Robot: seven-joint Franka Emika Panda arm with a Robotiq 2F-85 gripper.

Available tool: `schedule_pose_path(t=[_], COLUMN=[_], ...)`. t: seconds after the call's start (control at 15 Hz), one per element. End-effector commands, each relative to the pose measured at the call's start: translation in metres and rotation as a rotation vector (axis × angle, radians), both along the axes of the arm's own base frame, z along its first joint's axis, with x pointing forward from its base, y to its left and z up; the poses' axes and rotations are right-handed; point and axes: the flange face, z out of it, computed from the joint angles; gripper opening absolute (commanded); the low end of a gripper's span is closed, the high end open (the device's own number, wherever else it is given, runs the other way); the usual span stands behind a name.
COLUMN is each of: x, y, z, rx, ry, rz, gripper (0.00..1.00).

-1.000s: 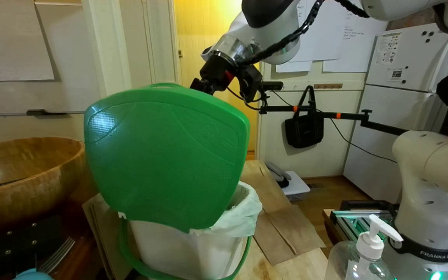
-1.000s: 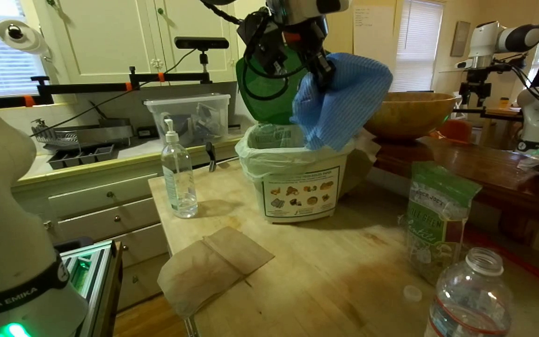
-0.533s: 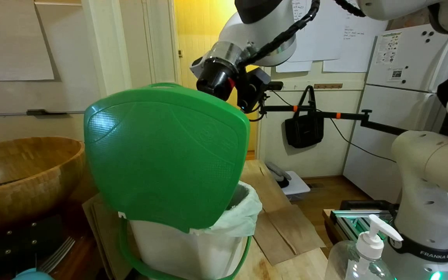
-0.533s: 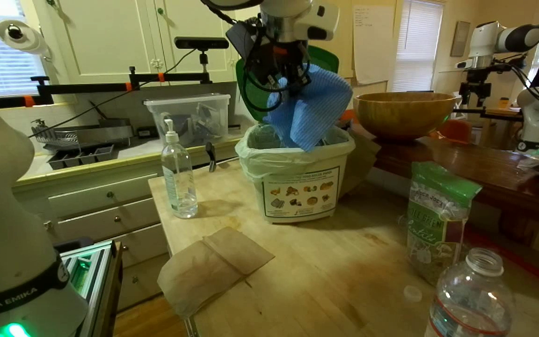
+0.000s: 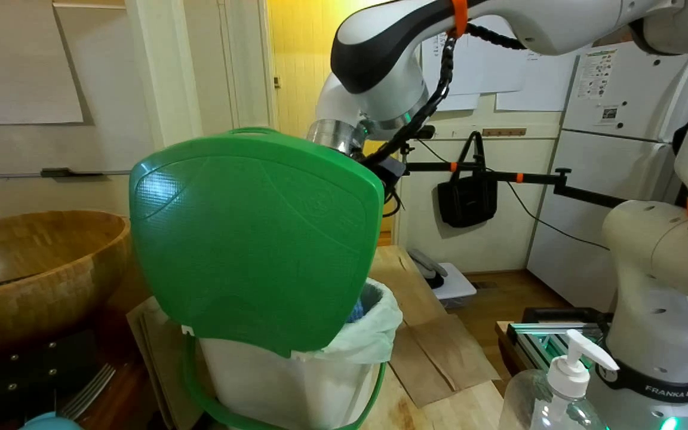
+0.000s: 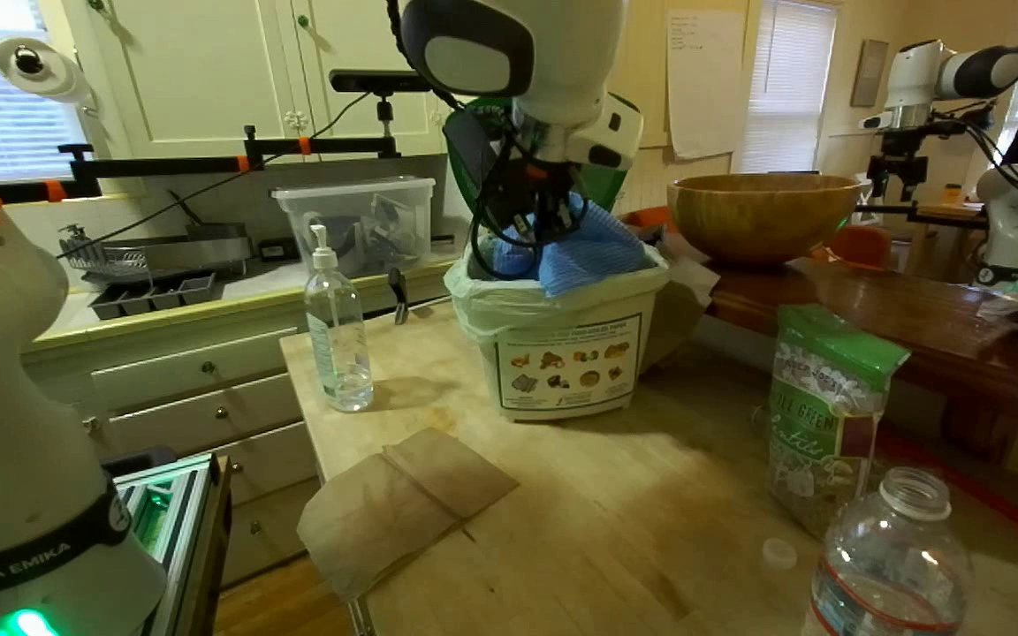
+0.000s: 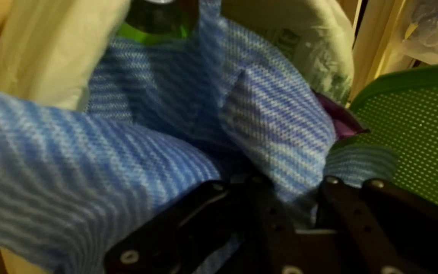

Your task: Open the bin, take the blue object and then put it back, then close the bin

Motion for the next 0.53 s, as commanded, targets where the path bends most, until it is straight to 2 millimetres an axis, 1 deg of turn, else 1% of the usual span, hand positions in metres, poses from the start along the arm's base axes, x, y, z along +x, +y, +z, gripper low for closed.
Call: schedule_pose_path(t=[0.0,0.13,0.2,0.27,0.33,0.4,0.47], x=[0.003,0.003,0.002,0.002,0.002,0.002,0.002], y=[0.003,0.010,0.013,0.016,0.018,0.021,0.022], z=[-0.022,-0.031,-0.034,-0.036,-0.037,-0.037,-0.036], rx=[-0.053,-0.094,-0.123,-0.155,-0.182,-0.215,-0.238], ry=[0.037,0.053,0.062,0.064,0.064,0.054,0.043], rz=[0.048,0.084,0.106,0.128,0.147,0.160,0.165], gripper=[0.04,0.04,0.07,0.17,0.33,0.44,0.48])
